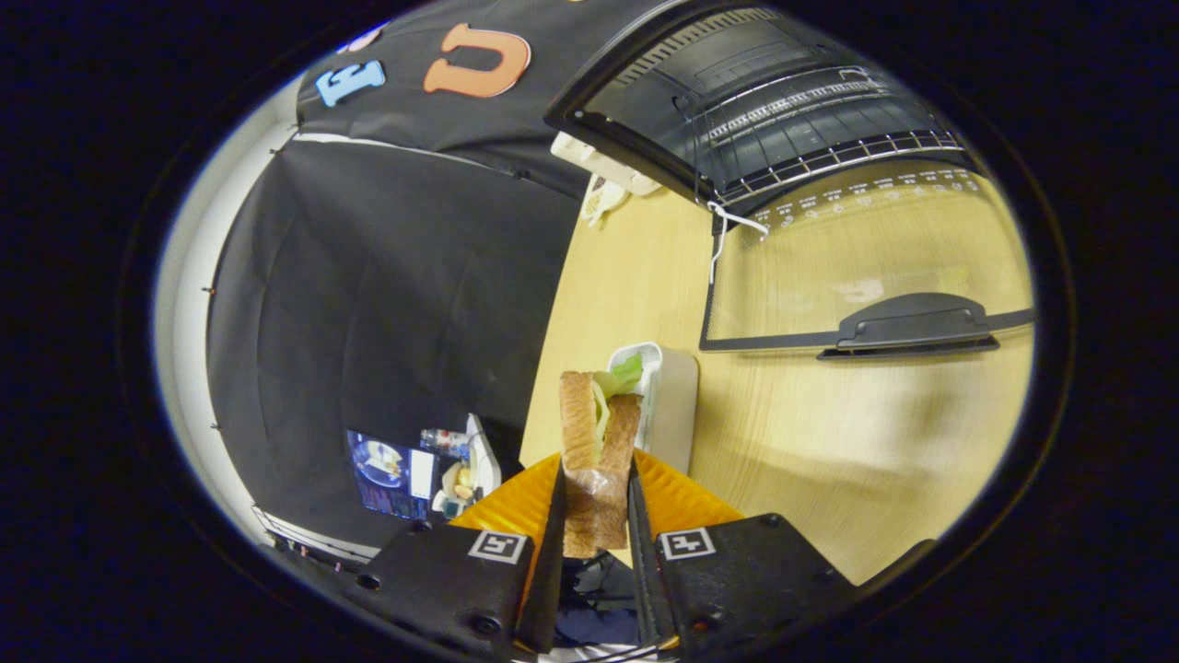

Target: Open the toaster oven, put the food inside, and close the toaster oven door.

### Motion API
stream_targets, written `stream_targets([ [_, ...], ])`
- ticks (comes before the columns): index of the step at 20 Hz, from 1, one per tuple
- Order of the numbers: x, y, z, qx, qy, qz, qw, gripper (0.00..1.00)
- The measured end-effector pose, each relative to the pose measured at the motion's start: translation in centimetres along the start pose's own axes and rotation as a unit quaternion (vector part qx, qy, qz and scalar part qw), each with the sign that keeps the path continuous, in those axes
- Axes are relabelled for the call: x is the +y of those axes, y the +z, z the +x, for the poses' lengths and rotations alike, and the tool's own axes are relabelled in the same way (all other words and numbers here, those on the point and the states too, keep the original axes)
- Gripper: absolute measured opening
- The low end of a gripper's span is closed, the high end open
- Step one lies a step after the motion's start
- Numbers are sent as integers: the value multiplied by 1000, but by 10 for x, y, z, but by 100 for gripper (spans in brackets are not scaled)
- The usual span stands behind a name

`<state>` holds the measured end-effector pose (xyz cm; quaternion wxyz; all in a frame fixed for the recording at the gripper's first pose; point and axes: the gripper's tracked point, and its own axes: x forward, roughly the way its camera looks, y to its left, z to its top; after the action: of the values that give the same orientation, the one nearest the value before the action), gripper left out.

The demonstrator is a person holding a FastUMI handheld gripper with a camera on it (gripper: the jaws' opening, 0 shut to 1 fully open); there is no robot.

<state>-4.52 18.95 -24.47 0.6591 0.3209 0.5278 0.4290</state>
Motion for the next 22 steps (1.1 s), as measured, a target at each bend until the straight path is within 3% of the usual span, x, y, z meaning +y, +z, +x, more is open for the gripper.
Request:
stream_targets([
  [4,6,32,-14,-116,42,23,992,39],
  [7,10,51,-33,-197,70,29,978,39],
  [10,-3,67,-49,-269,66,49,960,39],
  [13,-10,85,-69,-349,72,62,932,39],
  [19,-29,117,-105,-481,99,104,865,38],
  [22,-50,135,-102,-503,91,134,849,38],
])
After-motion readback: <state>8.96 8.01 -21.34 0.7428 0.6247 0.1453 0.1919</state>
